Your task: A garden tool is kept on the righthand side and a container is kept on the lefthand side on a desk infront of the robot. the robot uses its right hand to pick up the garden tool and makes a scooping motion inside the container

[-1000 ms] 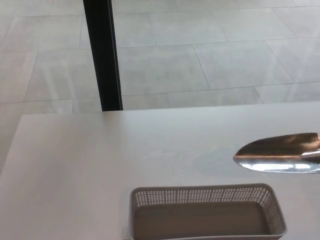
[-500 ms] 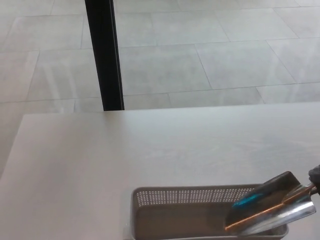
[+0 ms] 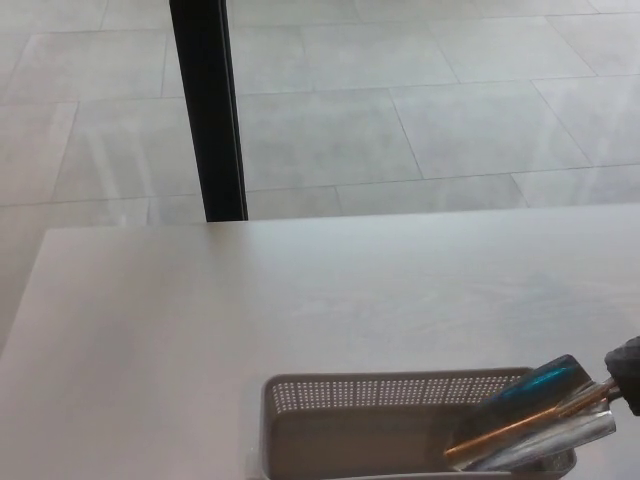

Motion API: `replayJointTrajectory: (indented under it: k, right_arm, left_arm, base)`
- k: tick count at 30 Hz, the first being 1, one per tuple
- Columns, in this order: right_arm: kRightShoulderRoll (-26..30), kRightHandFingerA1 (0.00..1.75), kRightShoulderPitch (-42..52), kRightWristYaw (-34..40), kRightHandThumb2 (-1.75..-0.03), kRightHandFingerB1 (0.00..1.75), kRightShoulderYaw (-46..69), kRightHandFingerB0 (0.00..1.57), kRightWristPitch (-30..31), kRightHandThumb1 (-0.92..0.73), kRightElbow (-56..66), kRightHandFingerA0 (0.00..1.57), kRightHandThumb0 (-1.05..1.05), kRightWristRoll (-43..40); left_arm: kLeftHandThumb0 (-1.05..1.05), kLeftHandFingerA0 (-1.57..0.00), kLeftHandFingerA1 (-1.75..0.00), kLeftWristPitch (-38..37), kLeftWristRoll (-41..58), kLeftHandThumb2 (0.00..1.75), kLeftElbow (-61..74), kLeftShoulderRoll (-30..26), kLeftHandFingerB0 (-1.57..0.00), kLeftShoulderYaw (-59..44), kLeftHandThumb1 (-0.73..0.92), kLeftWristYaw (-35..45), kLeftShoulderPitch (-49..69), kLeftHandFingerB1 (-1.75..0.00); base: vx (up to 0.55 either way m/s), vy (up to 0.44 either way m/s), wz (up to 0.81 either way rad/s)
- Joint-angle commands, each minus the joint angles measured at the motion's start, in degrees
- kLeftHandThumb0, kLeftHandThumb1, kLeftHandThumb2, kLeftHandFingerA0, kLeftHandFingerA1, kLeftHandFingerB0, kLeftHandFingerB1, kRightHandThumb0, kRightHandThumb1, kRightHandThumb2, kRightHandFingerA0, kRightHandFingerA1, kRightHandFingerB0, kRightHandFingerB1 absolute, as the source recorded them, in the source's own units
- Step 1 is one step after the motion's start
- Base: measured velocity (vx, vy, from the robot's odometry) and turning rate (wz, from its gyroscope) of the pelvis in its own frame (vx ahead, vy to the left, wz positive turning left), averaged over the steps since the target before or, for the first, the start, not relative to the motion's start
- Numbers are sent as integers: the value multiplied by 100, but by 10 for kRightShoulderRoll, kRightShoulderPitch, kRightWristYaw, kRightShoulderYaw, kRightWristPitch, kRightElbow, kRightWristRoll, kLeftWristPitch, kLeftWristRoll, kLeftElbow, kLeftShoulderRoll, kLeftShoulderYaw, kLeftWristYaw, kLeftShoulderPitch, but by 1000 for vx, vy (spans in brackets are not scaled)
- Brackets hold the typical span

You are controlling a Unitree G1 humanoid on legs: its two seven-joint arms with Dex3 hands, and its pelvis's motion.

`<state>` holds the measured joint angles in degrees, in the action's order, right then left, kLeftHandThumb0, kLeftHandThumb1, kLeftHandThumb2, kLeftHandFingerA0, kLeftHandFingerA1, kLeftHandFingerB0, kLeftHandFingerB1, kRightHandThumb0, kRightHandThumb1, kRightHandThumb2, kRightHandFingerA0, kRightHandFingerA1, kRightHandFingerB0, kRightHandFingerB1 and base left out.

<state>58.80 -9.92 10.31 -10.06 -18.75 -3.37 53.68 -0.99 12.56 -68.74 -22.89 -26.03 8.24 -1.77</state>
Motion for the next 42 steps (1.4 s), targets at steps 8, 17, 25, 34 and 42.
replayJointTrajectory:
  k: [8, 17, 25, 34, 42]
  right_arm:
    - [-26, 131, 9, -99, -97, 98, 17, 84, 117, -47, 39, 116, -40, 54]
    - [-56, 175, -4, -114, -80, 138, -8, 76, 123, -59, 81, 88, -37, 99]
    - [-80, 175, -21, -117, -77, 143, -38, 77, 92, -59, 115, 91, -37, 113]
    - [-106, 162, 5, -149, -94, 121, -88, 96, 102, -51, 145, 119, -39, 160]
    - [-137, 175, 19, -218, -83, 120, -121, 89, 147, -61, 158, 95, -41, 203]
  left_arm:
    - [-48, -64, -67, -6, 9, 60, -4, -11, -41, -6, 69, 5, 2, -54]
    - [-47, -65, -67, 0, 11, 60, -1, -8, -44, -10, 67, 3, -1, -54]
    - [-45, -62, -67, 4, 9, 61, 1, -13, -40, -6, 70, 9, -4, -55]
    - [-50, -60, -72, -5, 6, 87, -12, -10, -36, -4, 51, 12, -7, -59]
    - [-48, -64, -65, -14, -2, 60, -20, -10, -41, 3, 69, 9, -4, -51]
  base:
    - [0, 0, 0]
    - [0, 0, 0]
    - [0, 0, 0]
    - [0, 0, 0]
    - [0, 0, 0]
